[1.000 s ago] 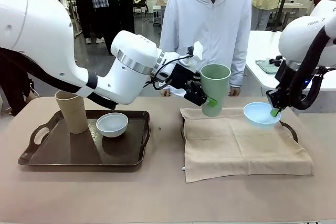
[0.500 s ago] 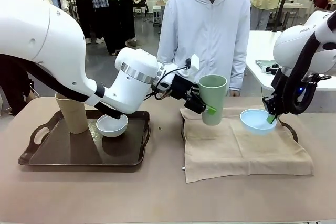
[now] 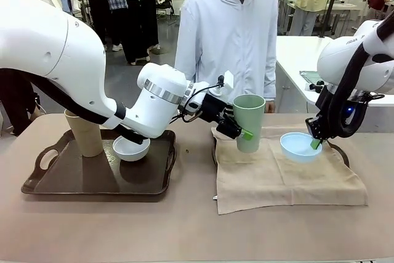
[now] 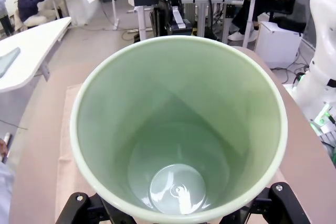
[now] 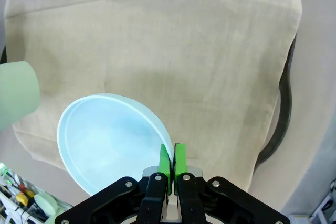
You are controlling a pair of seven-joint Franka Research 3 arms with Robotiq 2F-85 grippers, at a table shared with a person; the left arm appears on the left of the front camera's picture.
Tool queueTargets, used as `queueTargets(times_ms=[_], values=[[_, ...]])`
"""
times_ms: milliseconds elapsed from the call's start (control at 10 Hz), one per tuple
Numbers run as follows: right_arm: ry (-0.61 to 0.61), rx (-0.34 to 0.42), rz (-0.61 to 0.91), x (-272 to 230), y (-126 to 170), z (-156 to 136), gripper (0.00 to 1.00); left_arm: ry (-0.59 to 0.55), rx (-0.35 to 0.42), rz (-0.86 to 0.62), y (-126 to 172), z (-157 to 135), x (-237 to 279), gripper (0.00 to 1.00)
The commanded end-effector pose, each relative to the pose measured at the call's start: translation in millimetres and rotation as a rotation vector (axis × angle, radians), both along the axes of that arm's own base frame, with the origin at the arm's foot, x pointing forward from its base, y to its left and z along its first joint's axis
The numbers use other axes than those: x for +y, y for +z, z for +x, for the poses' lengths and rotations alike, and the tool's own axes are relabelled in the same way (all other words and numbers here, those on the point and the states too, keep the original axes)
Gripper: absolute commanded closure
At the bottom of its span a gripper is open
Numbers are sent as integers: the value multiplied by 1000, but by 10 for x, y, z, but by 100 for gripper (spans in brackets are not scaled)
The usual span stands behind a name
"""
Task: Set up a tray with a mat and arrange the tableware.
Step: Place the Picnic Bowl and Reusable plastic cup back onto the Handle tray in front of the human's position.
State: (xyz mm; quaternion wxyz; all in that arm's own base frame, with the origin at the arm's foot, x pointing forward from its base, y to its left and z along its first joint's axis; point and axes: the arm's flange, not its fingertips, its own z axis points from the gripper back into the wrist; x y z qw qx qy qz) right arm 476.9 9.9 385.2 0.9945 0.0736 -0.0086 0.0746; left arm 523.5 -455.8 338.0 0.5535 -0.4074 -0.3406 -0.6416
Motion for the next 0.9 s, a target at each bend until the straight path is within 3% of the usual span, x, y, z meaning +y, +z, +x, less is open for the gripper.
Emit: queueTargets(times_ms=[0,800], values=[[-7,-3,-2,3,30,-10,96,6,-8,0,36,7,14,16],[46,-33,30,-60,-195,119,96,-44,-27,-4,-227,16,-178,16]])
